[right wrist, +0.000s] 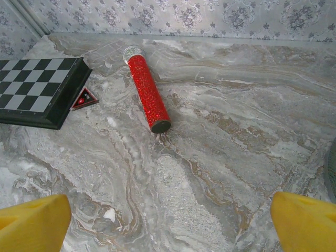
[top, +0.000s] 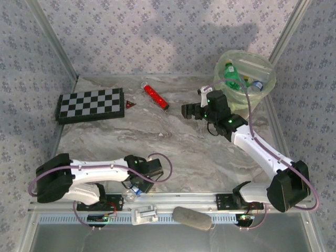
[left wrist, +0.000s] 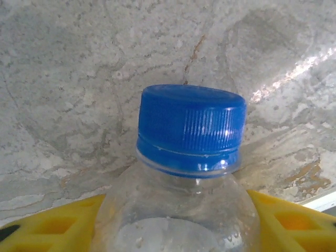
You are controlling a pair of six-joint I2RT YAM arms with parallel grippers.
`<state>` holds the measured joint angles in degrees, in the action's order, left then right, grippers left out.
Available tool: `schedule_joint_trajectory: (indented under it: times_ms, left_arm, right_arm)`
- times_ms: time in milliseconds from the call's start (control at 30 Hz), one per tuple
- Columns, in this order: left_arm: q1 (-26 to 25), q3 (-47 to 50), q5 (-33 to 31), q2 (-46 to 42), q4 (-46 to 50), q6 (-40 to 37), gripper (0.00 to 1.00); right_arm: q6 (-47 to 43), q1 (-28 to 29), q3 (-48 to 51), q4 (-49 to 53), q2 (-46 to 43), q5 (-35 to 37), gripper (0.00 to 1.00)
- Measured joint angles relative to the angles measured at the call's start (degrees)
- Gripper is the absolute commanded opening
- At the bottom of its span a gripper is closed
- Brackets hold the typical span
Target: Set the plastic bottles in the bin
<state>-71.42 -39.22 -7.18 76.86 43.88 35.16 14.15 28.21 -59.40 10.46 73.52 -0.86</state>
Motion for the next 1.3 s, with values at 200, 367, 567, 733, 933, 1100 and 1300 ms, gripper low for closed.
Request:
schedule_joint_trajectory:
  times_ms: [200,367,567,733,933,1100,1300]
  left_arm:
    - [1.4,-1.4,-1.7,1.4,-0.1,0.1,0.43]
    - [12.1,-5.1,-2.8,1.0,-0.5,0.1,0.42]
    - [24.3,-11.3,-2.2,-2.6,-8.1,1.7,0.42]
    - [30.6,-13.1,-1.7,-3.6,-18.4,5.7,0.42]
    - [36.3,-13.1,-3.6,-3.6,-29.6,11.8,0.42]
    - [38.6,-13.1,-4.7,-3.6,-36.1,15.5,0.42]
    - [39.2,-12.9,-3.3,-3.9,-40.4,19.2,0.42]
  right_arm:
    - [0.0,0.0,0.0,0.0,0.0,0.0,0.99]
    - [0.0,-0.2,0.0,0.0,0.0,0.0,0.99]
    - [0.0,-0.7,0.8,0.0,-0.9,-0.7,0.99]
    - [0.0,-1.1,2.4,-1.6,-2.0,-3.9,0.99]
    - [0.7,-1.2,4.4,-5.3,-2.0,-11.4,0.99]
    - [1.9,-0.3,5.6,-9.9,-1.8,-19.5,0.99]
    - [2.6,4.8,5.4,-14.3,2.1,-27.1,0.99]
